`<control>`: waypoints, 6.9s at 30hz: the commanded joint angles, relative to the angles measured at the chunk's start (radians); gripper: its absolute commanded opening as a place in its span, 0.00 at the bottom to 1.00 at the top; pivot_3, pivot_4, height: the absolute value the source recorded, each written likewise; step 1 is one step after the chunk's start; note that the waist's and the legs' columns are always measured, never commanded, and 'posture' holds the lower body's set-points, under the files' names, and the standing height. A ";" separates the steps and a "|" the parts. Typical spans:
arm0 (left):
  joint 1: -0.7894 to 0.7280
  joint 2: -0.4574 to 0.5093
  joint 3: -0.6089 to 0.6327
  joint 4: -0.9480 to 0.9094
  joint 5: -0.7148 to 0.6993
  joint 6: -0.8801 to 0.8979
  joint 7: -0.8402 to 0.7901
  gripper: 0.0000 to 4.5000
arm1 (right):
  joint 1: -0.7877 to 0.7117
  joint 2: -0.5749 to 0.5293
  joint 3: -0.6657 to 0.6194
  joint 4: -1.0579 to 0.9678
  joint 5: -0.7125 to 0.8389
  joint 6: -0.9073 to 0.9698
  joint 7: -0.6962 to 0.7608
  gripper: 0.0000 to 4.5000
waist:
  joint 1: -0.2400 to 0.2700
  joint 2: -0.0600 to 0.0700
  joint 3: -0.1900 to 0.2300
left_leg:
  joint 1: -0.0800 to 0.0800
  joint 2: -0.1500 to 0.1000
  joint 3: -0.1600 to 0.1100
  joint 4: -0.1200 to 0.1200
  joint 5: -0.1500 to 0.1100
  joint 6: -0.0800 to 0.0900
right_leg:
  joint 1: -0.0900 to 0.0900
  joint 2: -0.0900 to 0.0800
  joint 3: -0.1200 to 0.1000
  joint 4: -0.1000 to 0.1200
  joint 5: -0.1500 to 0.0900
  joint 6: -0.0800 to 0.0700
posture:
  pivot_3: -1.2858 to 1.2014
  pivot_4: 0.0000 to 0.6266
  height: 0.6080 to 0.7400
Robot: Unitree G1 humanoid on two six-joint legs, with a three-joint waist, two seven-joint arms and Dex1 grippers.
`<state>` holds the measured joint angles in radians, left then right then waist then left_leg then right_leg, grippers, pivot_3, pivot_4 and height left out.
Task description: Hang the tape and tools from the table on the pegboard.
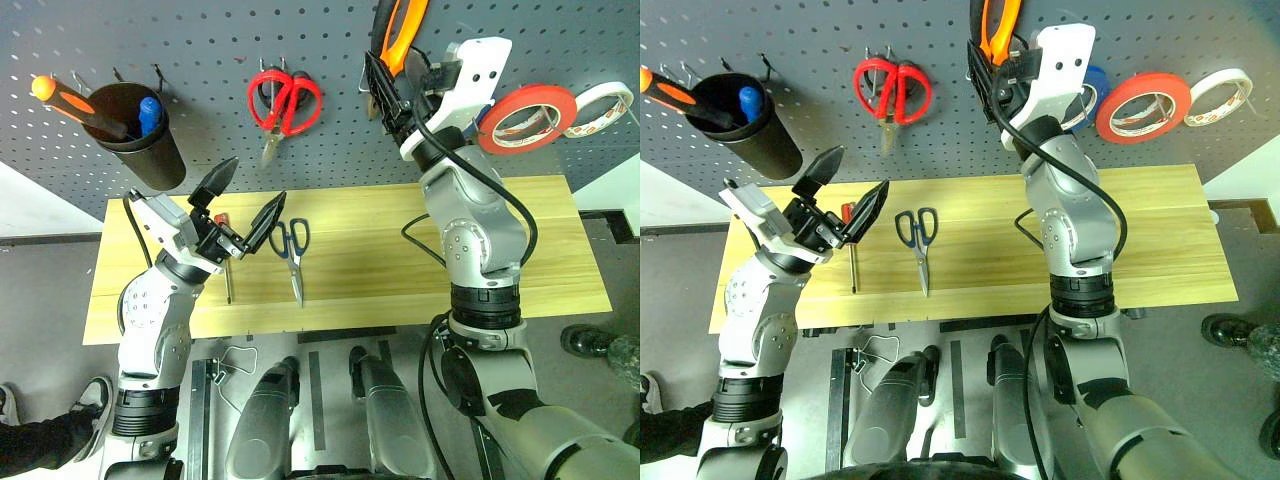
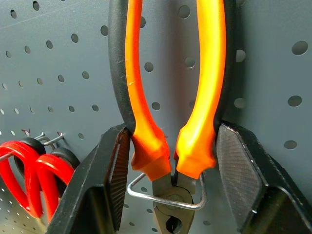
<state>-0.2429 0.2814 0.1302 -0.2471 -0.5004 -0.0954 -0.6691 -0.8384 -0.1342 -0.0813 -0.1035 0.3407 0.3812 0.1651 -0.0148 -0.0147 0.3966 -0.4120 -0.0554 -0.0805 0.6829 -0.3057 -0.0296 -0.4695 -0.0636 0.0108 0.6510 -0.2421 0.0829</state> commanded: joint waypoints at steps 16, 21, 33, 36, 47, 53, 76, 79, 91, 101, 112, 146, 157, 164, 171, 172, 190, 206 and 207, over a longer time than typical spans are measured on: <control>0.066 0.026 -0.025 -0.058 -0.027 0.029 -0.046 1.00 | 0.052 -0.040 -0.004 -0.124 0.013 0.047 0.028 0.99 | 0.001 0.000 0.000 | 0.000 0.000 0.000 0.000 0.000 0.000 | 0.000 0.000 0.000 0.000 0.000 0.000 | 0.55 0.61 1.00; 0.073 0.028 -0.025 -0.058 -0.027 0.027 -0.050 1.00 | 0.121 -0.067 -0.008 -0.197 0.022 0.095 0.032 0.99 | 0.001 0.000 0.000 | 0.000 0.000 0.000 0.000 0.000 0.000 | 0.000 0.000 0.001 0.000 0.000 0.000 | 0.55 0.60 1.00; 0.107 0.043 -0.016 -0.051 -0.001 0.015 -0.050 1.00 | 0.316 -0.192 -0.063 -0.420 0.155 0.258 0.125 0.99 | 0.003 0.000 0.000 | 0.000 0.000 0.000 0.000 0.000 0.000 | 0.001 0.000 0.001 -0.001 0.000 0.000 | 0.55 0.61 1.00; 0.132 0.052 0.002 -0.062 0.023 0.037 -0.003 1.00 | 0.389 -0.275 -0.096 -0.522 0.319 0.349 0.235 0.99 | 0.002 0.000 0.000 | 0.000 0.000 0.000 0.000 0.000 0.001 | 0.001 0.000 0.001 -0.001 0.000 0.000 | 0.55 0.61 1.00; 0.278 0.049 -0.048 -0.211 0.144 0.447 0.353 1.00 | 0.587 -0.376 0.016 -0.646 0.342 0.487 0.164 0.99 | 0.004 0.000 0.000 | 0.002 0.000 0.000 0.000 -0.004 0.007 | 0.003 0.000 0.002 0.000 0.000 0.000 | 0.55 0.64 1.00; 0.227 -0.051 -0.141 -0.202 0.226 0.680 0.547 1.00 | 0.599 -0.333 0.092 -0.643 0.264 0.491 0.080 0.99 | 0.007 0.000 0.000 | 0.002 0.000 0.000 0.000 -0.003 0.005 | 0.003 0.000 0.002 0.000 0.000 0.000 | 0.54 0.65 1.00; -0.014 -0.387 -0.222 0.107 0.421 0.847 0.868 1.00 | 0.704 -0.438 0.011 -0.737 0.420 0.459 0.267 0.99 | 0.008 -0.002 0.000 | 0.002 0.000 0.000 0.001 -0.004 0.006 | 0.004 0.000 0.002 -0.001 0.000 0.001 | 0.53 0.66 1.00; -0.040 -0.396 -0.232 0.138 0.438 0.842 0.879 1.00 | 0.706 -0.439 0.010 -0.747 0.428 0.461 0.262 0.99 | 0.006 -0.002 0.000 | 0.002 0.000 0.000 0.001 -0.004 0.006 | 0.004 0.000 0.002 -0.001 0.000 0.001 | 0.53 0.66 1.00; -0.077 -0.480 -0.249 0.237 0.470 0.883 0.957 1.00 | 0.722 -0.448 0.006 -0.777 0.448 0.467 0.225 0.99 | 0.003 -0.003 0.001 | 0.002 0.000 0.001 0.001 -0.002 0.003 | 0.004 0.000 0.002 -0.001 0.000 0.001 | 0.52 0.67 1.00; -0.045 -0.478 -0.255 0.239 0.486 0.933 0.994 1.00 | 0.713 -0.454 0.002 -0.766 0.446 0.463 0.219 0.99 | 0.004 -0.004 0.001 | 0.002 0.000 0.001 0.001 -0.002 0.004 | 0.004 0.000 0.002 -0.001 0.000 0.001 | 0.52 0.68 1.00; -0.020 -0.502 -0.233 0.288 0.470 0.931 1.017 0.72 | 0.702 -0.464 -0.007 -0.775 0.455 0.471 0.204 1.00 | 0.002 -0.004 0.001 | 0.004 0.000 0.001 0.001 -0.004 0.007 | 0.006 0.000 0.002 -0.001 0.000 0.001 | 0.52 0.69 1.00; 0.120 -0.275 -0.504 0.096 0.608 0.378 0.750 0.13 | 0.696 -0.497 -0.028 -0.743 0.428 0.440 0.237 1.00 | 0.004 -0.004 0.001 | 0.003 0.000 0.000 0.000 -0.003 0.006 | 0.006 -0.001 0.002 -0.004 0.001 0.002 | 0.52 0.63 1.00; 0.120 -0.161 -0.497 0.067 0.735 -0.048 0.732 0.13 | 0.782 -0.530 -0.242 -0.733 0.566 0.353 0.358 1.00 | 0.007 -0.004 0.001 | 0.003 0.000 0.000 0.000 -0.004 0.008 | 0.006 -0.001 0.002 -0.005 0.001 0.002 | 0.52 0.62 1.00; 0.076 -0.160 -0.399 0.081 0.734 -0.248 0.760 0.13 | 0.763 -0.482 -0.318 -0.729 0.712 0.259 0.357 1.00 | 0.005 -0.004 0.001 | 0.003 0.000 0.000 0.000 -0.005 0.008 | 0.006 -0.001 0.002 -0.004 0.001 0.002 | 0.52 0.62 1.00; 0.047 -0.155 -0.293 0.065 0.753 -0.343 0.791 0.13 | 0.796 -0.454 -0.316 -0.725 0.715 0.160 0.372 1.00 | 0.007 -0.004 0.001 | 0.003 0.000 0.001 0.000 -0.005 0.008 | 0.006 -0.001 0.002 -0.004 0.001 0.002 | 0.52 0.63 1.00; 0.036 -0.154 -0.274 0.060 0.749 -0.345 0.793 0.13 | 0.801 -0.458 -0.309 -0.726 0.711 0.154 0.375 1.00 | 0.007 -0.004 0.001 | 0.003 0.000 0.001 0.000 -0.005 0.008 | 0.006 -0.001 0.002 -0.004 0.001 0.002 | 0.52 0.63 1.00; -0.009 -0.161 -0.243 0.122 0.714 -0.326 0.713 0.13 | 0.792 -0.491 -0.273 -0.713 0.705 0.129 0.354 1.00 | 0.004 -0.004 0.001 | 0.003 0.000 0.001 0.001 -0.004 0.008 | 0.006 0.000 0.002 -0.004 0.001 0.002 | 0.52 0.64 1.00; -0.129 -0.185 -0.229 0.271 0.714 -0.346 0.705 0.13 | 0.794 -0.502 -0.253 -0.714 0.693 0.133 0.348 1.00 | 0.004 -0.004 0.001 | 0.003 0.000 0.001 0.001 -0.004 0.007 | 0.006 0.000 0.002 -0.003 0.001 0.002 | 0.52 0.64 1.00; -0.132 -0.184 -0.224 0.279 0.713 -0.343 0.708 0.13 | 0.794 -0.503 -0.253 -0.713 0.693 0.132 0.347 1.00 | 0.004 -0.004 0.001 | 0.003 0.000 0.001 0.001 -0.004 0.007 | 0.006 0.000 0.002 -0.003 0.001 0.002 | 0.52 0.64 1.00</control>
<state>-0.3697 0.0984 -0.1033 0.0448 0.2098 -0.4088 0.0279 -0.0491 -0.6285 -0.3253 -0.7968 1.0295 0.5321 0.5125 -0.0111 -0.0186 0.3972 -0.4085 -0.0553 -0.0795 0.6839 -0.3094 -0.0230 -0.4636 -0.0638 0.0126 0.6477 -0.2413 0.0849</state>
